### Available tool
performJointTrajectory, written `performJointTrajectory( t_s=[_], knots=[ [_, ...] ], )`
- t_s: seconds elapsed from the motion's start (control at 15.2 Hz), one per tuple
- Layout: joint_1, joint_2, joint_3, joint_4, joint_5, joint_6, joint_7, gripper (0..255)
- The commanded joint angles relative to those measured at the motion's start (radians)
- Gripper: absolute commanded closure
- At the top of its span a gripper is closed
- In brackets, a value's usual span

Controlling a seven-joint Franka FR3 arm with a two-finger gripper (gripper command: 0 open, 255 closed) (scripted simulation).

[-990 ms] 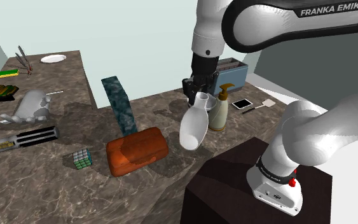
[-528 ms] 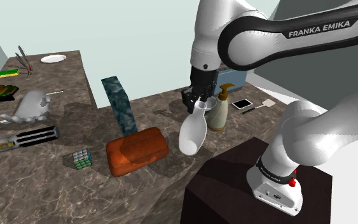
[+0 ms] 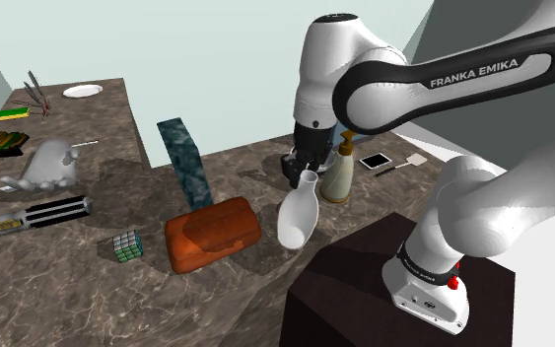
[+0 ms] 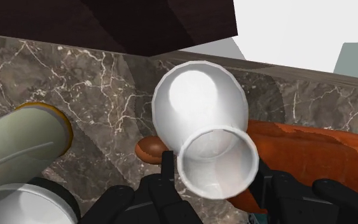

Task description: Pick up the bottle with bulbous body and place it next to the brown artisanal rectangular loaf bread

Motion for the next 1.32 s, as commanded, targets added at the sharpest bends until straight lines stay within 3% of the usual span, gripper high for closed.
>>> performJointTrajectory(
  t_s=[0.0,0.46,0.53,0.86,1.12,1.25],
  knots=[
    [0.001,0.004,0.002,-0.008,0.001,0.013,0.002,255],
    [0.001,0.004,0.002,-0.008,0.001,0.013,0.002,255],
    [0.001,0.004,0.002,-0.008,0.001,0.013,0.002,0],
    [0.001,0.003,0.002,-0.008,0.002,0.013,0.002,0],
    [-0.001,-0.032,-0.009,0.098,-0.006,-0.129,0.002,0],
    [-0.001,-0.032,-0.009,0.098,-0.006,-0.129,0.002,0]
  ],
)
